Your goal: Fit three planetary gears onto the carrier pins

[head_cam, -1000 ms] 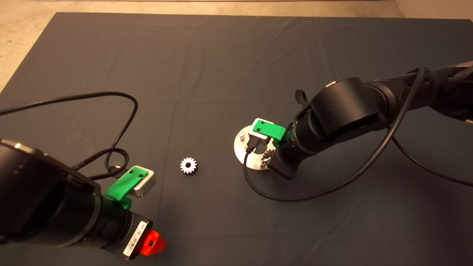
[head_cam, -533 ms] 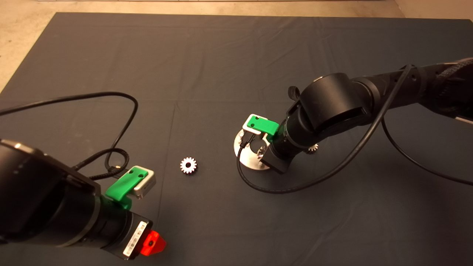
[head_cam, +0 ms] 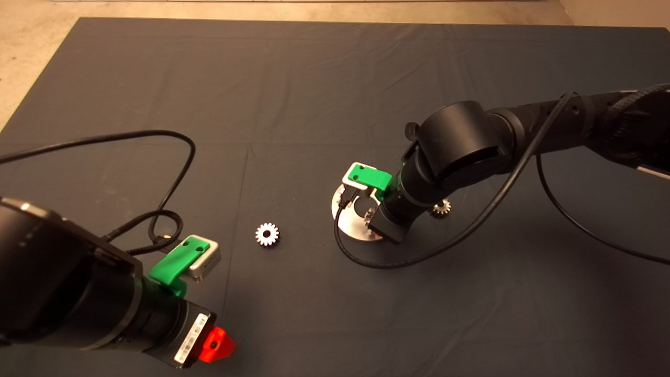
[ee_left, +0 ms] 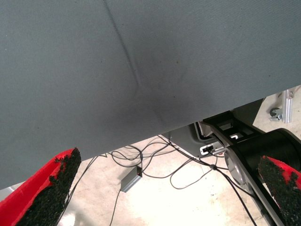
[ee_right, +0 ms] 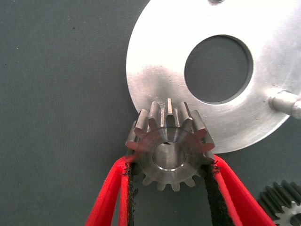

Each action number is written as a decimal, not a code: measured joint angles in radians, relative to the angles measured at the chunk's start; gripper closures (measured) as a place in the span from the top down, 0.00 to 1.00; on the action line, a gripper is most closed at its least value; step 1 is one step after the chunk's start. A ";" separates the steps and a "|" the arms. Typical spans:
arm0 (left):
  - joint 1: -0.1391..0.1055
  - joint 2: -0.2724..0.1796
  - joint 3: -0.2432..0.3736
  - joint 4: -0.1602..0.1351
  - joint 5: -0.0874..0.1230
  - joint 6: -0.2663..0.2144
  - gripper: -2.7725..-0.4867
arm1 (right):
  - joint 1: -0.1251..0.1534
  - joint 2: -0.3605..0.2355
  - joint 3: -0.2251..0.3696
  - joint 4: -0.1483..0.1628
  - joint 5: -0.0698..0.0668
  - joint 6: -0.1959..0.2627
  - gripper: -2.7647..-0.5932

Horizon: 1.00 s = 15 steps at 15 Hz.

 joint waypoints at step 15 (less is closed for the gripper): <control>0.000 0.000 0.000 0.000 0.000 0.000 0.99 | -0.027 0.020 -0.051 0.006 0.001 -0.043 0.10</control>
